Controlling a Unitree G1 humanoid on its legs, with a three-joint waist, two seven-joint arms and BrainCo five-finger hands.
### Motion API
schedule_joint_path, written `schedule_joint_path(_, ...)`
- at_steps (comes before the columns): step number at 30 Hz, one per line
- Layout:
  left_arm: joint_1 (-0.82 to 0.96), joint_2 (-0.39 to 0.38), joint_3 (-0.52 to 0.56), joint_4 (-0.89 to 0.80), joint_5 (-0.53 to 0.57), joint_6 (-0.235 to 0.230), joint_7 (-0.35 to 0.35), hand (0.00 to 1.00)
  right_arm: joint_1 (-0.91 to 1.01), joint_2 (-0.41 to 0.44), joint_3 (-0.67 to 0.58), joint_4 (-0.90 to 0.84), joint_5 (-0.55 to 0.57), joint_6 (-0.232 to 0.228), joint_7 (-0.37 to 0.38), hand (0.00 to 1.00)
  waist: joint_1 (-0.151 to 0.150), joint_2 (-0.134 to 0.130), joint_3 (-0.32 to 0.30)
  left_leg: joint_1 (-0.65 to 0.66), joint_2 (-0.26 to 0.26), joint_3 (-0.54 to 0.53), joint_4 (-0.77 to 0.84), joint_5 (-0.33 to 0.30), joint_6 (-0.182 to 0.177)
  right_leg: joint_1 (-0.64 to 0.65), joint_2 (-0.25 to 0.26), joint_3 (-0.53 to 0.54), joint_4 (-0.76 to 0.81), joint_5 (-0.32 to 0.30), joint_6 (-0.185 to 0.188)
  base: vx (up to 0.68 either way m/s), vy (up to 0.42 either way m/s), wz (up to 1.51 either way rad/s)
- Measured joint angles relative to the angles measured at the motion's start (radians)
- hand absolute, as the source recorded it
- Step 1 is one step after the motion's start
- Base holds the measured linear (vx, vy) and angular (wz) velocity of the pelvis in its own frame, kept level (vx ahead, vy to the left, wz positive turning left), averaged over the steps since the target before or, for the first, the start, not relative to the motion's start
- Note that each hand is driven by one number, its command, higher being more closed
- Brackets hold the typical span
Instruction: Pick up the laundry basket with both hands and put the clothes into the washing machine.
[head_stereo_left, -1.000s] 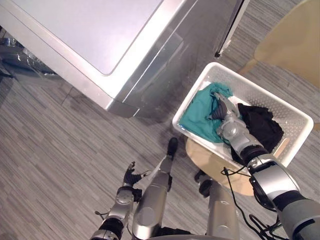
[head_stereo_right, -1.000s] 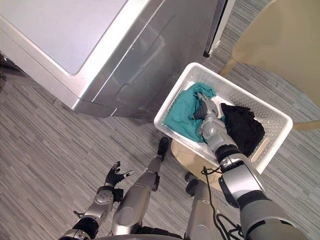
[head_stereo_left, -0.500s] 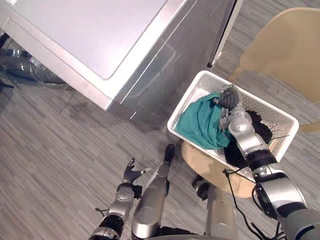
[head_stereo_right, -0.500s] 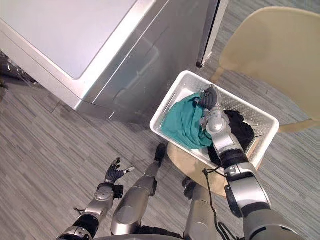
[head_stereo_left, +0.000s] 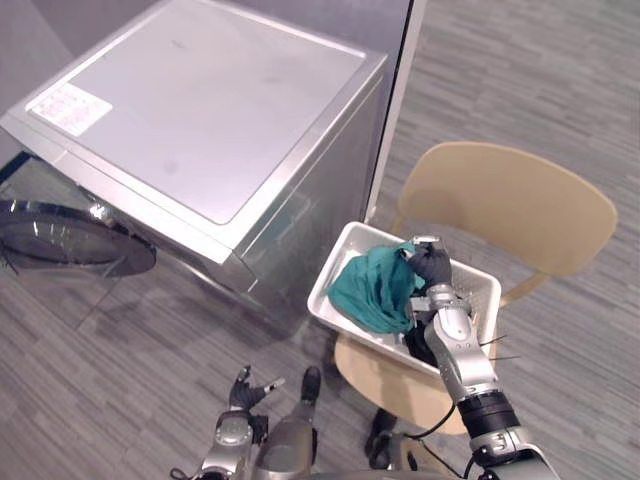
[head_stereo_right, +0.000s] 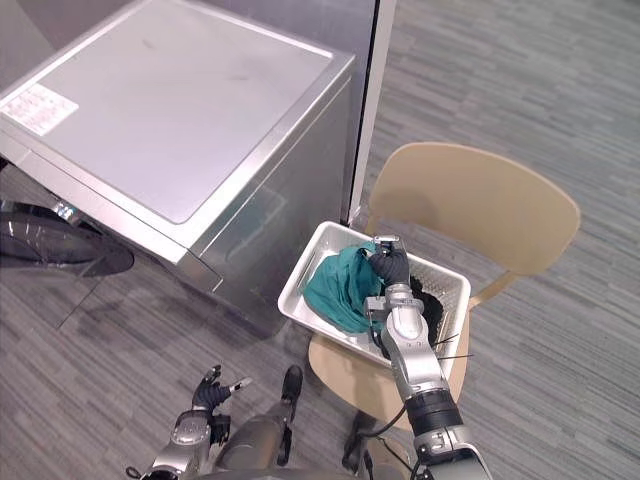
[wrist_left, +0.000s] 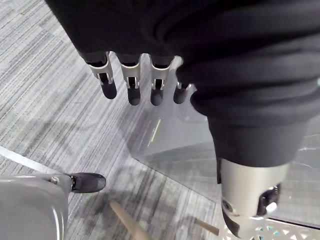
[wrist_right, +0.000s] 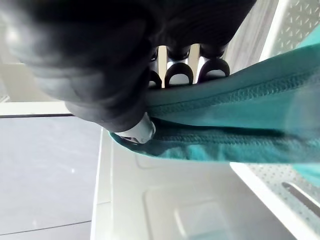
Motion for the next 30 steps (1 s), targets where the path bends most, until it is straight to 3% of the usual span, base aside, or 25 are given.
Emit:
schedule_joint_path(6,0.022,0.001,0.0,0.0,0.0,0.0,-0.001,0.0,0.003,0.027,0.002,-0.052,0.143,-0.009,0.039,1.0,0.0,-0.007,-0.015,0.012,-0.004,0.003,-0.004,-0.004,0.005,0.038,0.013,0.019,-0.062,0.034,0.006,0.0,0.005,0.01)
schedule_joint_path(11,0.035,0.003,-0.001,-0.003,-0.002,-0.003,0.0,0.0,-0.009,0.058,0.089,-0.231,0.304,-0.065,0.046,1.0,0.004,-0.012,-0.02,0.014,0.004,0.038,0.001,-0.004,0.005,0.013,0.017,0.062,-0.047,0.055,-0.009,0.03,-0.016,-0.25)
schedule_joint_path(13,0.027,0.002,-0.005,-0.003,-0.004,-0.003,0.002,0.0,-0.033,0.07,0.112,-0.282,0.348,-0.095,0.06,1.0,0.002,-0.013,-0.02,0.01,0.005,0.05,0.004,0.001,0.011,-0.039,0.002,0.088,0.056,0.014,-0.01,0.0,-0.034,-0.14)
schedule_joint_path(15,0.003,0.001,-0.009,-0.013,-0.005,-0.003,0.004,0.0,-0.04,0.078,0.105,-0.326,0.369,-0.117,0.06,1.0,-0.001,-0.014,-0.018,-0.018,0.001,0.037,0.047,-0.004,0.022,-0.071,-0.008,0.139,0.151,-0.041,0.016,-0.02,-0.046,0.48)
schedule_joint_path(16,-0.017,0.002,-0.008,-0.035,-0.01,-0.009,0.007,0.0,-0.049,0.082,0.101,-0.365,0.39,-0.142,0.058,1.0,-0.005,-0.023,-0.013,-0.042,-0.009,-0.004,0.081,-0.005,0.031,-0.101,-0.019,0.194,0.331,-0.131,0.009,-0.01,-0.121,0.99)
schedule_joint_path(17,-0.022,0.003,-0.008,-0.066,-0.025,-0.014,0.013,0.0,-0.054,0.088,0.101,-0.395,0.393,-0.158,0.058,1.0,-0.003,-0.034,-0.013,-0.067,-0.016,-0.041,0.113,-0.005,0.03,-0.101,-0.021,0.231,0.445,-0.182,0.02,-0.02,-0.157,1.05)
schedule_joint_path(18,-0.021,0.002,-0.006,-0.084,-0.027,-0.016,0.019,0.0,-0.063,0.093,0.105,-0.408,0.393,-0.161,0.057,1.0,-0.002,-0.04,-0.014,-0.083,-0.022,-0.059,0.131,-0.005,0.03,-0.093,-0.02,0.251,0.485,-0.202,0.029,-0.06,-0.283,1.18)
schedule_joint_path(19,-0.019,-0.005,-0.003,-0.125,-0.048,-0.025,0.026,0.0,-0.109,0.098,0.118,-0.424,0.398,-0.18,0.058,1.0,0.005,-0.045,-0.011,-0.133,-0.039,-0.112,0.183,0.0,0.022,-0.036,0.001,0.309,0.434,-0.271,0.035,-0.13,-0.27,0.9)
schedule_joint_path(20,-0.014,-0.012,-0.003,-0.143,-0.057,-0.028,0.026,0.0,-0.126,0.1,0.122,-0.424,0.4,-0.182,0.057,1.0,0.009,-0.045,-0.01,-0.142,-0.04,-0.12,0.183,0.009,0.01,-0.021,0.012,0.316,0.397,-0.29,0.026,-0.17,-0.273,0.8)
schedule_joint_path(22,0.009,-0.037,-0.002,-0.195,-0.082,-0.035,0.028,0.0,-0.155,0.091,0.131,-0.429,0.408,-0.192,0.057,1.0,0.033,-0.025,-0.006,-0.169,-0.023,-0.145,0.179,0.028,-0.017,0.003,0.047,0.288,0.312,-0.326,-0.014,-0.27,-0.253,0.38)
schedule_joint_path(23,0.047,-0.067,-0.013,-0.25,-0.108,-0.037,0.035,0.0,-0.156,0.076,0.128,-0.438,0.416,-0.197,0.057,1.0,0.027,0.015,-0.002,-0.194,0.008,-0.203,0.16,0.046,-0.015,-0.013,0.098,0.237,0.311,-0.309,-0.036,-0.35,-0.297,0.69)
schedule_joint_path(24,0.064,-0.078,-0.032,-0.291,-0.116,-0.037,0.036,0.0,-0.156,0.063,0.123,-0.438,0.422,-0.197,0.056,1.0,0.022,0.031,0.005,-0.199,0.032,-0.202,0.128,0.037,-0.019,-0.021,0.116,0.202,0.315,-0.301,-0.051,-0.3,-0.24,0.9)
schedule_joint_path(25,0.072,-0.082,-0.049,-0.312,-0.124,-0.036,0.036,0.0,-0.155,0.05,0.116,-0.438,0.425,-0.197,0.055,1.0,0.018,0.04,0.01,-0.203,0.046,-0.185,0.104,0.011,0.001,-0.021,0.119,0.173,0.306,-0.291,-0.066,-0.28,-0.154,1.17)
schedule_joint_path(26,0.07,-0.087,-0.084,-0.348,-0.143,-0.036,0.034,0.0,-0.155,0.022,0.084,-0.436,0.425,-0.195,0.047,1.0,0.013,0.038,0.017,-0.221,0.057,-0.097,0.076,-0.09,0.052,-0.022,0.097,0.108,0.268,-0.261,-0.09,-0.26,-0.117,1.33)
schedule_joint_path(28,0.087,-0.087,-0.097,-0.435,-0.145,-0.038,0.033,0.0,-0.157,0.004,0.057,-0.42,0.424,-0.19,0.039,1.0,0.003,0.018,0.02,-0.223,0.031,0.025,0.12,-0.078,0.043,-0.035,0.037,0.047,0.253,-0.24,-0.101,-0.21,-0.083,1.25)
schedule_joint_path(30,0.13,-0.073,-0.095,-0.593,-0.139,-0.055,0.023,0.0,-0.151,-0.002,0.059,-0.421,0.423,-0.185,0.043,1.0,-0.027,0.023,0.016,-0.16,0.003,0.103,0.294,-0.081,0.038,-0.058,-0.026,-0.002,0.246,-0.214,-0.095,-0.16,-0.057,0.91)
